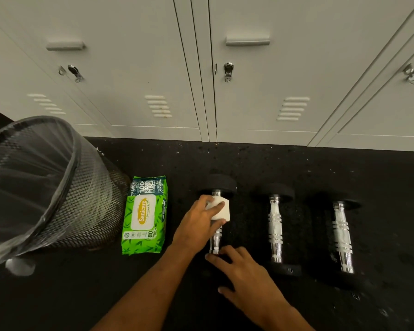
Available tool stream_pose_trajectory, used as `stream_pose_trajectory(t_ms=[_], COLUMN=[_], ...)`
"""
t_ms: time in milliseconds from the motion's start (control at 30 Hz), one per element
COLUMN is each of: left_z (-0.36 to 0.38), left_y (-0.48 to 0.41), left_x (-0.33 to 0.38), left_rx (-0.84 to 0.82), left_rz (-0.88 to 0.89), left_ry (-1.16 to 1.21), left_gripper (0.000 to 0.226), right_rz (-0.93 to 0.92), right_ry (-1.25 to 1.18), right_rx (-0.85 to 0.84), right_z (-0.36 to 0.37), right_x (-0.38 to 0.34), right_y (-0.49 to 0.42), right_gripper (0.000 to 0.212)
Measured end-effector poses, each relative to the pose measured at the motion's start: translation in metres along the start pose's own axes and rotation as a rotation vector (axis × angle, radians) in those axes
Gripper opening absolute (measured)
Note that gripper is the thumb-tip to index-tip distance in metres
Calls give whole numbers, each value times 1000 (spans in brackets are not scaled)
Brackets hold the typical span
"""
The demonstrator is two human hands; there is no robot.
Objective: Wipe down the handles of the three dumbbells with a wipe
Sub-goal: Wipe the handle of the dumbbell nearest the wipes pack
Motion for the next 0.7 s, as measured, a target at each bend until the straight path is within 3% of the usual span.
stream_pose_trajectory(t_ms=[267, 467, 700], left_z=[-7, -4, -6], left_y=[-9, 10, 31], left_x=[-10, -13, -15], left_rx=[114, 63, 38], left_rz=[-94, -62, -41], left_ry=[159, 227, 317], left_gripper=[36, 39, 28], right_rz=[-152, -182, -172], right_ry=[131, 158, 164], right_rx=[-56, -74, -103], right_z=[16, 12, 7], right_x=[-12, -7, -1], right_y=[-22, -23, -33], right_gripper=[58, 58, 66])
Point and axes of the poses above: each hand's wrist, its own y-axis away from the middle knuckle, its own z-axis out of the palm, x = y × z, the point moved 10 cm from there along -y, towards the middle knuckle, and after that the axes turned 8 degrees about -y, right-handed, at the moved point
